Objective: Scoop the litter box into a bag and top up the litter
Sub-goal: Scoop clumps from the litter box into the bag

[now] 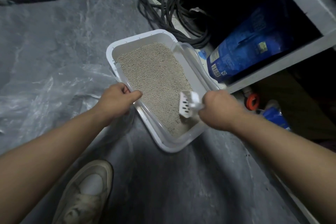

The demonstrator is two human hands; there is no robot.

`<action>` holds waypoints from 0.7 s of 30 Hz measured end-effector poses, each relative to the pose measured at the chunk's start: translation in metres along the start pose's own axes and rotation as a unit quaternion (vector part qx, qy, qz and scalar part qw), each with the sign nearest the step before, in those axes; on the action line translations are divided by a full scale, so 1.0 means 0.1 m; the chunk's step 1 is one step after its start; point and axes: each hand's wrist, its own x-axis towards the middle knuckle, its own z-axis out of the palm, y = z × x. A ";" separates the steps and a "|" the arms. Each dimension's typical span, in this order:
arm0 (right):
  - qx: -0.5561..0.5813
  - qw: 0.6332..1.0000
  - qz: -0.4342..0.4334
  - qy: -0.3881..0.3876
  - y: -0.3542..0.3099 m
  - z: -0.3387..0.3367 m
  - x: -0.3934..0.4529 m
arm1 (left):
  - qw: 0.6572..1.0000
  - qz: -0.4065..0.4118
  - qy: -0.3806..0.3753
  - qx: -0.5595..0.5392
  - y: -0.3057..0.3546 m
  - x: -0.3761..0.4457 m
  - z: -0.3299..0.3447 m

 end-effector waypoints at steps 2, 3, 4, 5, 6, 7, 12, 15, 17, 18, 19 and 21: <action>0.097 0.992 0.082 -0.028 0.17 -0.07 0.07 | 1.000 0.001 -0.001 0.000 -0.01 0.00 0.00; 0.153 0.980 0.114 -0.052 0.22 -0.09 0.10 | 1.000 0.000 -0.001 0.000 0.00 0.00 -0.01; 0.205 0.965 0.141 -0.080 0.24 -0.09 0.12 | 1.000 0.000 -0.002 0.000 0.01 0.00 0.00; 0.248 0.948 0.164 -0.112 0.25 -0.07 0.14 | 1.000 0.000 -0.002 0.000 0.01 0.00 0.00; 0.283 0.931 0.179 -0.142 0.23 -0.04 0.18 | 1.000 0.001 -0.002 0.000 0.02 -0.01 0.00; 0.308 0.917 0.189 -0.170 0.20 0.00 0.22 | 1.000 0.001 -0.002 0.001 0.02 -0.02 0.00; 0.368 0.875 0.219 -0.226 0.12 0.23 0.38 | 1.000 0.006 -0.008 0.010 0.03 -0.03 -0.02; 0.422 0.853 0.234 -0.198 0.15 0.30 0.32 | 1.000 0.004 -0.008 0.014 0.05 -0.04 -0.03; 0.449 0.841 0.239 -0.184 0.15 0.33 0.25 | 1.000 0.002 -0.009 0.015 0.05 -0.05 -0.03; 0.452 0.840 0.241 -0.181 0.14 0.35 0.23 | 1.000 0.002 -0.008 0.015 0.06 -0.05 -0.03; 0.456 0.838 0.240 -0.177 0.13 0.38 0.22 | 1.000 0.001 -0.008 0.016 0.06 -0.05 -0.03; 0.476 0.831 0.239 -0.162 0.11 0.43 0.23 | 1.000 0.001 -0.010 0.015 0.05 -0.05 -0.03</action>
